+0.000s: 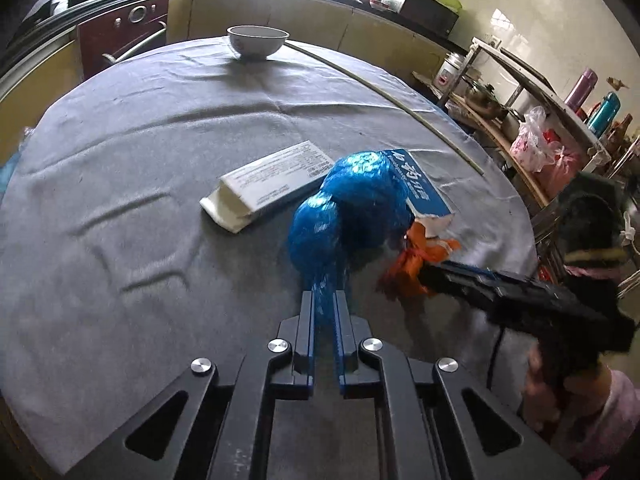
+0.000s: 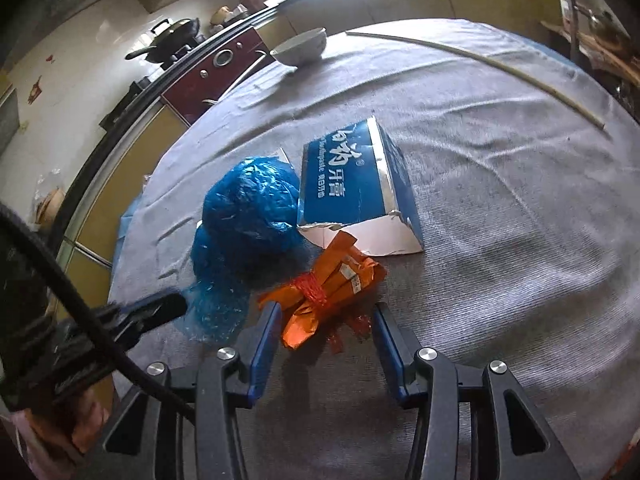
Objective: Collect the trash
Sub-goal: 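Grasp the blue bag with the left tool while the right tool grasps the orange wrapper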
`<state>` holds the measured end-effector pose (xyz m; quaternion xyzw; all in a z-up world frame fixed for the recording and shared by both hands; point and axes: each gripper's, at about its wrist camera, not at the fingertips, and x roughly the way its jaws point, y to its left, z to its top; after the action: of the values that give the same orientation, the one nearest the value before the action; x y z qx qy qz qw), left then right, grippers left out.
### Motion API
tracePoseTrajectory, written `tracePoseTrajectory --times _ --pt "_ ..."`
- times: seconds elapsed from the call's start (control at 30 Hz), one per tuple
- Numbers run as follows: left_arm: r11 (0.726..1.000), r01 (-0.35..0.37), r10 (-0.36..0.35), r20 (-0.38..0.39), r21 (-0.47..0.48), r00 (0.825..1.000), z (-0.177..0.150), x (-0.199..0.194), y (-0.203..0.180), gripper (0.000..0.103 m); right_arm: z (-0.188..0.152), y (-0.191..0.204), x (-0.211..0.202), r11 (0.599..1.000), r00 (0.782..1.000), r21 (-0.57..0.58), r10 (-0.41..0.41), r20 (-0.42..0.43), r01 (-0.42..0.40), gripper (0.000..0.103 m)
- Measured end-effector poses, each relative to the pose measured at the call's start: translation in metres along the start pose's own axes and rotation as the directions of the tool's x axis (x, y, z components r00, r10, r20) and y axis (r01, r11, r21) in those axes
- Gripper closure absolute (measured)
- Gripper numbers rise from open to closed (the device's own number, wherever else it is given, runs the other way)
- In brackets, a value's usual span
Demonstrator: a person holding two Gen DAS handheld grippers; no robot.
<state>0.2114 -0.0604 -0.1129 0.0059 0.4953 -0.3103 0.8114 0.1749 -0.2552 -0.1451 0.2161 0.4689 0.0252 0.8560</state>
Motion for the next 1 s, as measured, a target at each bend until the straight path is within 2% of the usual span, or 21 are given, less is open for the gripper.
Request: tracePoseTrajectory --times 0.07,0.2,0.27,0.33,0.4,0.53,0.67,0.7,0.8,1.0 --pt "1.0 0.0 0.0 0.004 -0.007 1.0 -0.004 -0.006 0.002 0.095 0.002 0.003 0.004 1.0 1.0 -0.001 -0.017 0.0 0.017 0.053" --pt "0.998 -0.065 0.065 0.021 0.014 0.998 -0.007 -0.017 0.002 0.093 0.004 0.009 0.01 0.999 0.999 -0.019 -0.051 0.004 0.051 0.053" --pt "0.993 -0.12 0.12 0.027 0.021 0.992 -0.001 -0.017 0.0 0.078 0.004 0.013 0.012 0.998 0.998 -0.03 -0.061 0.012 0.061 0.053" --pt "0.992 -0.124 0.123 0.044 0.031 0.991 0.007 -0.016 -0.006 0.049 0.005 0.018 0.014 0.996 0.997 -0.048 -0.075 0.024 0.076 0.053" --pt "0.99 -0.124 0.12 0.064 0.062 0.991 0.016 -0.012 -0.014 0.04 0.004 0.019 0.013 0.994 0.996 -0.067 -0.084 0.033 0.086 0.053" --pt "0.985 -0.123 0.12 0.033 0.122 0.992 0.033 0.013 -0.029 0.04 0.001 0.018 0.009 0.989 0.993 -0.102 -0.103 0.057 0.109 0.053" --pt "0.987 -0.115 0.115 0.003 0.113 0.993 0.044 0.035 -0.031 0.04 -0.002 0.006 0.0 0.991 0.992 -0.084 -0.102 0.073 0.108 0.053" --pt "0.988 -0.114 0.115 -0.002 0.106 0.993 0.045 0.038 -0.031 0.047 -0.003 0.001 -0.004 0.991 0.991 -0.075 -0.104 0.079 0.11 0.053" --pt "0.985 -0.139 0.142 -0.028 0.101 0.989 0.042 0.048 -0.03 0.081 -0.005 -0.013 -0.012 0.995 0.992 -0.03 -0.095 0.081 0.098 0.053" --pt "0.989 -0.129 0.13 -0.007 0.068 0.991 0.029 0.039 -0.026 0.086 -0.003 -0.022 -0.025 0.999 0.996 0.038 -0.02 0.082 0.016 0.053"
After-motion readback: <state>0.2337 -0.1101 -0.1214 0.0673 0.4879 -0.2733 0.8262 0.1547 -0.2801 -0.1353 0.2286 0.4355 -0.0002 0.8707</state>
